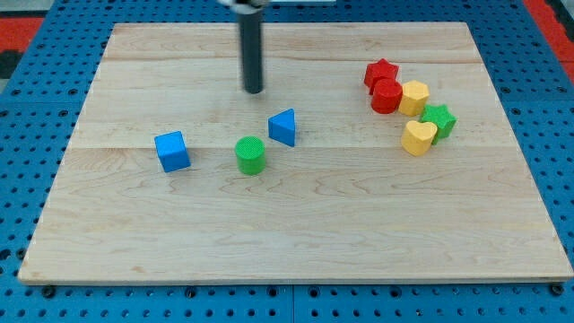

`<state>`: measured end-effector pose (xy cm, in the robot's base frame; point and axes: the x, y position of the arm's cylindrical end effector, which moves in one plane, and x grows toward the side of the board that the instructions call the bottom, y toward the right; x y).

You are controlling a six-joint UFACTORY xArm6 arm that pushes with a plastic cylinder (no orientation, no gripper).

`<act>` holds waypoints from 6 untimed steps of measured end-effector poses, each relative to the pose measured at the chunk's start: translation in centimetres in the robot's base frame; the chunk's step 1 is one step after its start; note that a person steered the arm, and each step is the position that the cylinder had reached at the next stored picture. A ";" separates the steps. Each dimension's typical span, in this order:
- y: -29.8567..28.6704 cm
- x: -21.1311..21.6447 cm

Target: Move the blue triangle diagonally to the bottom left side of the red circle

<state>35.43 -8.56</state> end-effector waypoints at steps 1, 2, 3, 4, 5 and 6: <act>-0.4 5.9; 5.2 7.3; 11.3 7.0; 9.6 6.3; 2.8 3.7; 12.1 4.8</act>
